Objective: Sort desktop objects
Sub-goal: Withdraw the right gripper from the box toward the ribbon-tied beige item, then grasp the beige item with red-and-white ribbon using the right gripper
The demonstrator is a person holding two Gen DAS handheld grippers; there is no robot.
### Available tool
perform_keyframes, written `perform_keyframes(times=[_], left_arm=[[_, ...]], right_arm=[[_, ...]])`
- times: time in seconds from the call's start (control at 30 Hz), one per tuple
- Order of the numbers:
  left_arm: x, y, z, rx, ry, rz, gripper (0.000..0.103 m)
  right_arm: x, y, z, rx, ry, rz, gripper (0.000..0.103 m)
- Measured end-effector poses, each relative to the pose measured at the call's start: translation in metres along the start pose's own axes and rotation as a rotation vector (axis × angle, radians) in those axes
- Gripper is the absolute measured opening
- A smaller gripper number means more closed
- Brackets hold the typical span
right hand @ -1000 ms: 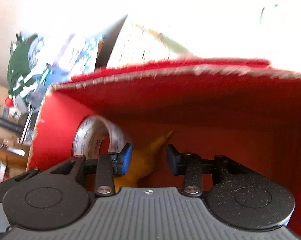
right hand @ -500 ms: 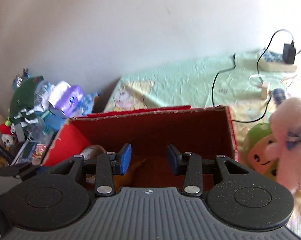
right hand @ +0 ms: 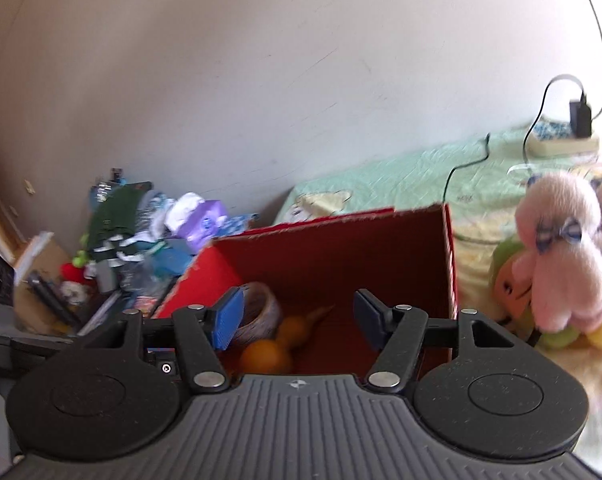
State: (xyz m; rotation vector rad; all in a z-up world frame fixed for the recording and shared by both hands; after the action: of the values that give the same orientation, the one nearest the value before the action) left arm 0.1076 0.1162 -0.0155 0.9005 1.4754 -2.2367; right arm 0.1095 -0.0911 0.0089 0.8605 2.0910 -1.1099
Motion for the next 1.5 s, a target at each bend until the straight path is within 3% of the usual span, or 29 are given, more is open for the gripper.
perform_keyframes(times=[0.3,0.5,0.83,1.0,1.33,1.5], left_arm=[[0.045,-0.025,0.033,0.015,0.025,0.039,0.094],[0.077,-0.007,0.062,0.019,0.028,-0.048,0.094],[0.113,0.049,0.069,-0.113,0.01,-0.19,0.093],[0.12,0.055,0.074,-0.132,0.016,-0.201,0.094],[0.125,0.054,0.11,-0.054,0.103,-0.201,0.094],[0.126,0.052,0.112,-0.129,0.133,-0.197,0.094]], right_arm=[[0.021,-0.012,0.012,-0.164,0.02,-0.157,0.053],[0.049,-0.001,0.028,-0.197,0.083,-0.283,0.047],[0.078,0.014,0.063,-0.232,0.233,-0.42,0.046],[0.087,0.016,0.073,-0.245,0.275,-0.46,0.046],[0.094,0.015,0.084,-0.275,0.273,-0.533,0.047],[0.085,0.024,0.067,-0.327,0.184,-0.562,0.047]])
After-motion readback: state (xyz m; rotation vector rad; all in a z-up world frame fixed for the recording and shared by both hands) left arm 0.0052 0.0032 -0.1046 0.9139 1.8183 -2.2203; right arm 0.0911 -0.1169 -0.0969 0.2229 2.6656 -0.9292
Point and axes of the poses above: each gripper's, at about its wrist camera, not at the fingertips, and y roughly the way its jaws point, z to its right, x to its underside, the point moved 4 cm from there along y, roughly the way its jaws point, and after that the axes turned 3 degrees about y, right-handed, at the moved point
